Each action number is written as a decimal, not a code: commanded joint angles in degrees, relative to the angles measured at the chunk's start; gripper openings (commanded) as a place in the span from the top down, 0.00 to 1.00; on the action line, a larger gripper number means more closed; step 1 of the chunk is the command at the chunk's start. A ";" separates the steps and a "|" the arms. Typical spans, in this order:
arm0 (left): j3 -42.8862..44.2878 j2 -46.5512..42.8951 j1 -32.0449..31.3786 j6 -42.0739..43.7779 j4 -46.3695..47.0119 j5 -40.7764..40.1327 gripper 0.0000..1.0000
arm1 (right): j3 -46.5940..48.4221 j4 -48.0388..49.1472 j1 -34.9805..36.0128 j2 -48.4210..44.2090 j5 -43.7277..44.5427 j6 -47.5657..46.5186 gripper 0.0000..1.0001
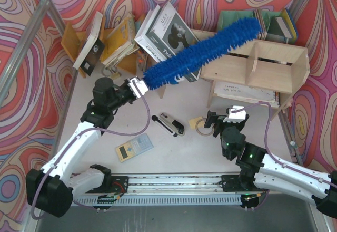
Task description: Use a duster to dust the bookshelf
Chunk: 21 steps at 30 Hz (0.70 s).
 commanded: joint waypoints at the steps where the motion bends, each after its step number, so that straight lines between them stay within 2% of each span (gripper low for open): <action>1: -0.39 -4.02 2.92 -5.34 10.29 -1.26 1.00 | 1.48 -0.21 -0.06 -0.55 1.46 0.25 0.01; 8: -0.68 -4.63 5.45 -5.98 11.33 -1.40 1.00 | 1.52 -0.20 -0.07 -0.28 1.52 0.29 0.01; 13: -0.15 -3.37 5.45 -5.12 8.51 1.91 1.00 | 1.52 -0.02 -0.14 -0.08 1.36 0.22 0.01; 21: -0.84 1.71 -1.83 -0.97 5.37 -0.70 1.00 | 1.61 -0.02 -0.15 -0.04 1.30 0.13 0.01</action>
